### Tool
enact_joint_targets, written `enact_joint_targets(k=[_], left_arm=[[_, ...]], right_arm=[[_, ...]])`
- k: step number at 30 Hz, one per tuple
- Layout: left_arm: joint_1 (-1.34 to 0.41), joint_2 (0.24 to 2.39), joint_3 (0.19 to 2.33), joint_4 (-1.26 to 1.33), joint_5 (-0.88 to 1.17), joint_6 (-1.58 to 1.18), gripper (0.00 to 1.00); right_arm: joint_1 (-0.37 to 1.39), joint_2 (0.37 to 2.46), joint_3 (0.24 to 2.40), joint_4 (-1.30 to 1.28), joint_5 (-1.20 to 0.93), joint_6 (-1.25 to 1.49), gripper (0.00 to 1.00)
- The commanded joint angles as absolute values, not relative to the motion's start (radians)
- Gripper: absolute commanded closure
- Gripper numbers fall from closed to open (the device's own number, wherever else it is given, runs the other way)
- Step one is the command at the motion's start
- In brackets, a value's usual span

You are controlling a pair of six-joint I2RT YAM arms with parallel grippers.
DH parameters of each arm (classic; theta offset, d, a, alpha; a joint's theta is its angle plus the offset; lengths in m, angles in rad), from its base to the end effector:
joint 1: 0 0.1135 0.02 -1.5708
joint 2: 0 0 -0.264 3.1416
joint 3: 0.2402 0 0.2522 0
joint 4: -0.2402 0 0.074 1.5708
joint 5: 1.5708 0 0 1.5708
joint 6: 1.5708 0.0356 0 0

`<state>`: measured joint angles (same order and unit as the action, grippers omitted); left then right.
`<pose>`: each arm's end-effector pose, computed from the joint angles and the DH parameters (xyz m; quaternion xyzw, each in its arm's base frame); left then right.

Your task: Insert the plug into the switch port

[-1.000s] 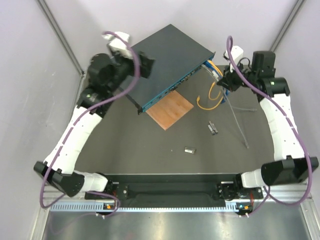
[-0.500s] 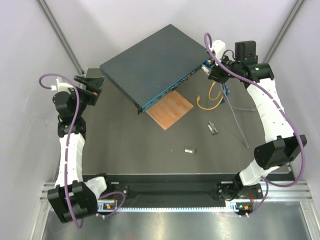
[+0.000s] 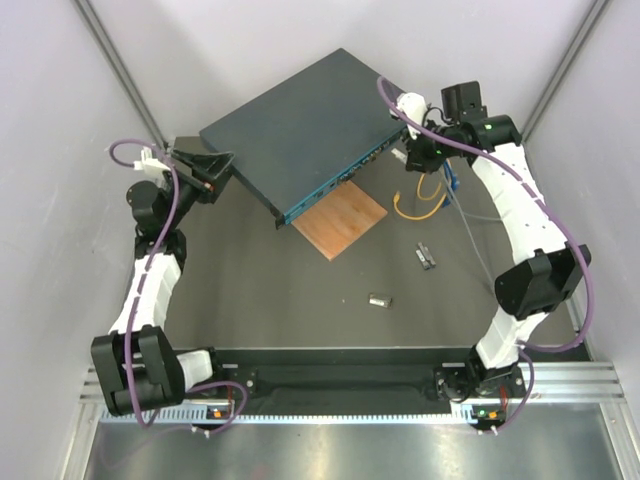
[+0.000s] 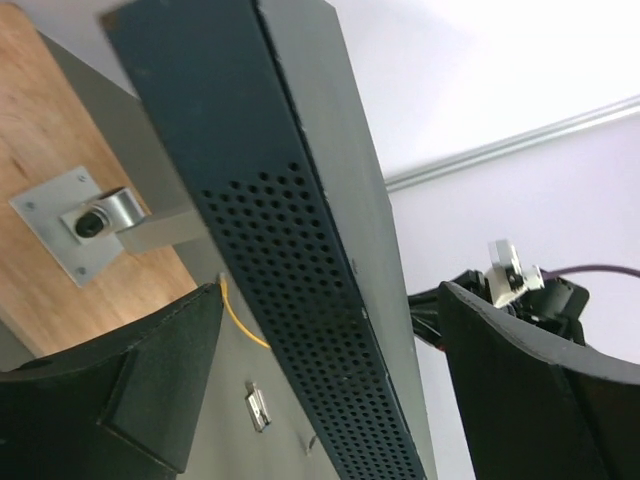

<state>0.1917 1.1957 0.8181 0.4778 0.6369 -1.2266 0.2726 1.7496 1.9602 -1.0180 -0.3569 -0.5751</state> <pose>0.2742 0.0316 0.3349 -0.2386 0.6347 -0.5309 0.5082 0.3512 0.1111 0.4056 -0.4359 0.8053 0.1076 0.3872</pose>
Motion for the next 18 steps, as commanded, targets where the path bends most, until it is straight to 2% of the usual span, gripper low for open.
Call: enact_joint_targets(k=[1,6,9,10,12,13,15,16,18], left_arm=[[0.164,1.213,0.844,0.598,0.655,-1.230,0.09],[0.135,1.230,0.874,0.543,0.652,-1.194,0.24],[0.129,1.236,0.894,0.496,0.647,-1.164,0.39],[0.129,1.238,0.896,0.494,0.644,-1.166,0.47],[0.126,1.244,0.903,0.489,0.643,-1.161,0.55],[0.123,1.246,0.911,0.462,0.641,-1.152,0.64],[0.120,1.249,0.919,0.457,0.640,-1.149,0.72],[0.121,1.246,0.919,0.456,0.641,-1.149,0.80],[0.121,1.244,0.917,0.454,0.641,-1.149,0.87]], right_arm=[[0.287,1.743,2.019,-1.016,-0.333,-0.565,1.00],[0.288,1.755,2.037,-0.999,-0.322,-0.528,1.00],[0.293,1.766,2.059,-0.999,-0.316,-0.503,1.00],[0.299,1.769,2.062,-0.999,-0.314,-0.497,1.00],[0.307,1.772,2.063,-0.999,-0.305,-0.491,1.00],[0.311,1.773,2.063,-0.997,-0.299,-0.489,1.00],[0.322,1.775,2.066,-0.996,-0.282,-0.489,1.00],[0.325,1.778,2.068,-0.996,-0.279,-0.486,1.00],[0.327,1.779,2.075,-0.997,-0.276,-0.485,1.00]])
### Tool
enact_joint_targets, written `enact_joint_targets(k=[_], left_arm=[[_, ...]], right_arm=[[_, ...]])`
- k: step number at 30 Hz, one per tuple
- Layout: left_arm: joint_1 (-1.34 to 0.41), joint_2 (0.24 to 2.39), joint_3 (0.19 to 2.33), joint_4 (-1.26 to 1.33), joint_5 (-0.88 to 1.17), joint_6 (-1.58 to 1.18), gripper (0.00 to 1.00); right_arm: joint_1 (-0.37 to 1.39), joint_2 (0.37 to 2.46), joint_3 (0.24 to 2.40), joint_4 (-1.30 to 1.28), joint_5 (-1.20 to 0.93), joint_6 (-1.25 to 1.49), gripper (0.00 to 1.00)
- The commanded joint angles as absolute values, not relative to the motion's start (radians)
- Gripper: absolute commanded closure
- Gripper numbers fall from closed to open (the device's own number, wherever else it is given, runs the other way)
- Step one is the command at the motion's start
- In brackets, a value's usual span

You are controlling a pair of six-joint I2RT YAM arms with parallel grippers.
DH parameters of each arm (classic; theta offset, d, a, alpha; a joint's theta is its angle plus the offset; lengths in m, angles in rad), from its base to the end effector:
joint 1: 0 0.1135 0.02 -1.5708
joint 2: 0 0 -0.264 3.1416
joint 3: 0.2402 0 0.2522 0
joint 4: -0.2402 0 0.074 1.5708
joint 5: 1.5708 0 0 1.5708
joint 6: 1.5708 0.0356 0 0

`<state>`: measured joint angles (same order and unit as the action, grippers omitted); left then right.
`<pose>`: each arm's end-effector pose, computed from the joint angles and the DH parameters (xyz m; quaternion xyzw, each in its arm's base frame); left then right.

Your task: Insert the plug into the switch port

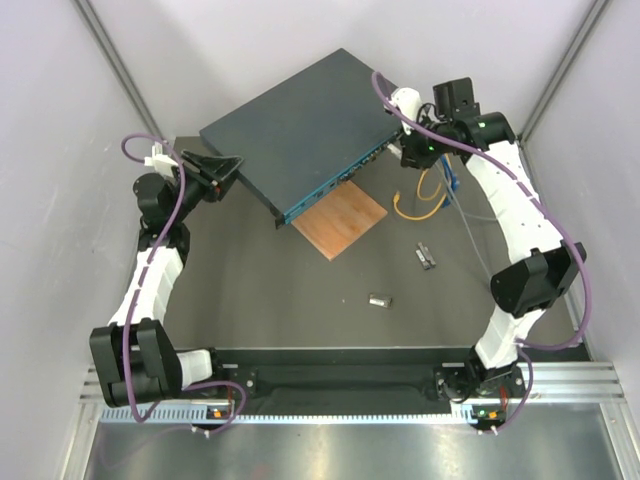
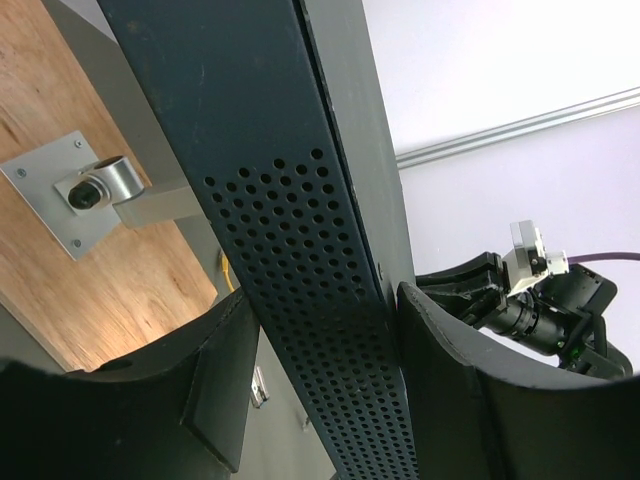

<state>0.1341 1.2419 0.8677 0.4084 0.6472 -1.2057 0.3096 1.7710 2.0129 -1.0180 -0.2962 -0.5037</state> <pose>0.2873 0.0171 0.3332 -0.2298 0.6584 -0.5381 0.4734 0.3522 0.1236 0.4135 -0.4132 0.8150 0.0983 0.3941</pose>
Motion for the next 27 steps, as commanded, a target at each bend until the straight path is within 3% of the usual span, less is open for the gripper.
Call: enact_joint_targets(k=[1,6,27], left_arm=[[0.121,1.244,0.917,0.453,0.638,-1.146,0.89],[0.120,1.236,0.913,0.449,0.637,-1.141,1.00],[0.121,1.220,0.902,0.448,0.629,-1.127,1.00]], right_arm=[[0.325,1.778,2.075,-0.996,-0.276,-0.483,1.00],[0.325,1.781,2.077,-0.982,-0.244,-0.466,1.00],[0.339,1.821,2.123,-0.971,-0.253,-0.446,1.00]])
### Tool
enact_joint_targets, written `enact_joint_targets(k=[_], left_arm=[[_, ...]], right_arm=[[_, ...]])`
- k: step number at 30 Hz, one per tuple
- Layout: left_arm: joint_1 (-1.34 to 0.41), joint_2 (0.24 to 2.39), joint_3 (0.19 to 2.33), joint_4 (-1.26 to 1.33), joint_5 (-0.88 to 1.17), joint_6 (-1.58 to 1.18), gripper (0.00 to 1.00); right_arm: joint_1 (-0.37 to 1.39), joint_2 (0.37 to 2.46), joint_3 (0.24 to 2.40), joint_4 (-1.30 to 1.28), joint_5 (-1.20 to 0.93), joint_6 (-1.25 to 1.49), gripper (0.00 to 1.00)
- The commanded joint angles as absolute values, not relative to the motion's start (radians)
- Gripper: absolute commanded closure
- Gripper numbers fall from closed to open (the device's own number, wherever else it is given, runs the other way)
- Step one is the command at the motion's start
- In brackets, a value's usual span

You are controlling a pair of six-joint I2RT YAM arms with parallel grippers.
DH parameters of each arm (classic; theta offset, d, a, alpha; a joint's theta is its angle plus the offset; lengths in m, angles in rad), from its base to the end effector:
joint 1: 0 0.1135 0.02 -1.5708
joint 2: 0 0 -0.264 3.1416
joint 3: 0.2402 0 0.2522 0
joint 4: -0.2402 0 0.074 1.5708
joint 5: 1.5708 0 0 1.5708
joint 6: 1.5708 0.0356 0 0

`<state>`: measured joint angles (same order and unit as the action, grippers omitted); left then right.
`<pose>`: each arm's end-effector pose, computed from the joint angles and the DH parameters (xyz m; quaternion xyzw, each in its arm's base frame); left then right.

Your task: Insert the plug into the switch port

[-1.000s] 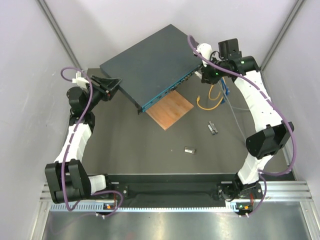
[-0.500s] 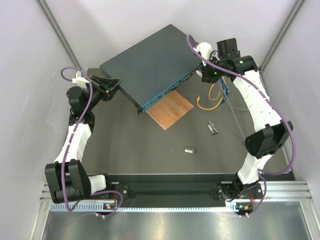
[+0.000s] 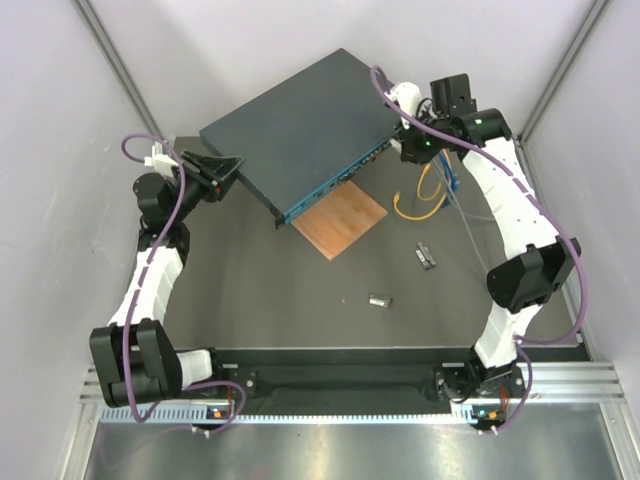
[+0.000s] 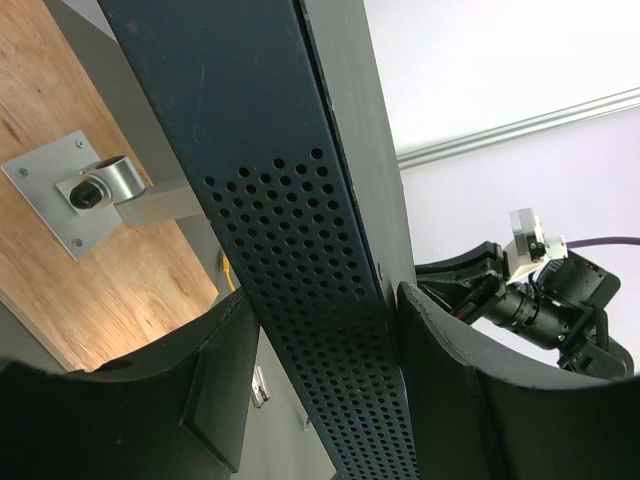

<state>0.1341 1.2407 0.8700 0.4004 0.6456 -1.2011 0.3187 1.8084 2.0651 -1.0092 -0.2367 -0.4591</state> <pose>0.2872 0.0171 0.3335 -0.2302 0.6597 -0.5363 0.4735 0.3612 0.1280 0.4161 -0.3889 0.8252 0.0803 0.4017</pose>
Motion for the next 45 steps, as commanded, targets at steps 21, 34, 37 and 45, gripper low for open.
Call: enact_joint_targets(k=[21,34,37,45], left_arm=[[0.120,1.227,0.897,0.456,0.627,-1.124,1.00],[0.121,1.224,0.893,0.462,0.626,-1.124,1.00],[0.121,1.224,0.894,0.463,0.630,-1.126,1.00],[0.121,1.218,0.890,0.465,0.634,-1.121,1.00]], right_arm=[[0.353,1.806,2.145,-0.976,-0.313,-0.434,1.00],[0.354,1.801,2.128,-0.963,-0.319,-0.434,1.00],[0.350,1.831,2.152,-0.960,-0.310,-0.433,1.00],[0.334,1.890,2.230,-0.954,-0.318,-0.411,1.00]])
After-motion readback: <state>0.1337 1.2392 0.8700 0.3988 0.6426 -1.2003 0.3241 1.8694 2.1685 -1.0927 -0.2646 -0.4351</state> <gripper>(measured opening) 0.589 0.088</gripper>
